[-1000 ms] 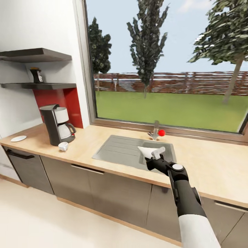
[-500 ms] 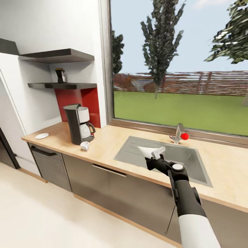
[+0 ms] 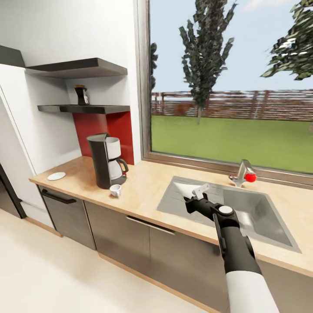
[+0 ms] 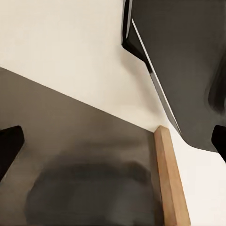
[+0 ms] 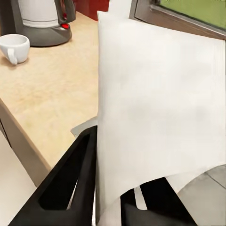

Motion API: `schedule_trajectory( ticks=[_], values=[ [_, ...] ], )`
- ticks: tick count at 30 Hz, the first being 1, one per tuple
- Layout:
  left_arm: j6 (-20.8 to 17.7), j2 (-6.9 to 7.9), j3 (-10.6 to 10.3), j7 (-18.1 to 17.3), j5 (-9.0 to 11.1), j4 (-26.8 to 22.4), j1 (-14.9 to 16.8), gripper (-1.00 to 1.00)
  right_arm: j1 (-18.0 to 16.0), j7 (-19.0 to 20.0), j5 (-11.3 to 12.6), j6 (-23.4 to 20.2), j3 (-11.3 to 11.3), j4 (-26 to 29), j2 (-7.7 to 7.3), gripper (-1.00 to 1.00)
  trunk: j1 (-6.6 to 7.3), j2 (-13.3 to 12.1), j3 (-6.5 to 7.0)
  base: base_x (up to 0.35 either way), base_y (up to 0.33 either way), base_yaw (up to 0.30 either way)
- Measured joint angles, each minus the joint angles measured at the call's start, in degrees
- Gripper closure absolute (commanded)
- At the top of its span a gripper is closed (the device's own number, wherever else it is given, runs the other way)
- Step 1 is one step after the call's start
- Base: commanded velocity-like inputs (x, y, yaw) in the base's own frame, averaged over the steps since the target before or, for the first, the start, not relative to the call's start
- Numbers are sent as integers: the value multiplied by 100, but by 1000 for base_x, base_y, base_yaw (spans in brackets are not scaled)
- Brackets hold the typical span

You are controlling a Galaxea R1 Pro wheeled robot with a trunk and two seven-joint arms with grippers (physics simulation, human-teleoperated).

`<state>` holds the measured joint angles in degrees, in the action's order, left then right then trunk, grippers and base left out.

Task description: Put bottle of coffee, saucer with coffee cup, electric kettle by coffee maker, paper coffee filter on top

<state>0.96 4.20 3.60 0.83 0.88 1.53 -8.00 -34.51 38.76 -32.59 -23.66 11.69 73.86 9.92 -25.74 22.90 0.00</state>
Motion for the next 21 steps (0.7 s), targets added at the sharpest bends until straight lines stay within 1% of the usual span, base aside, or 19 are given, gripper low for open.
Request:
schedule_trajectory(
  ticks=[21],
  values=[
    [0, -6, 1, 0, 0, 0, 0, -100, 0, 89, -1, -6, -9, 8, 0, 100, 0, 0, 0, 241, 249, 0]
  ],
)
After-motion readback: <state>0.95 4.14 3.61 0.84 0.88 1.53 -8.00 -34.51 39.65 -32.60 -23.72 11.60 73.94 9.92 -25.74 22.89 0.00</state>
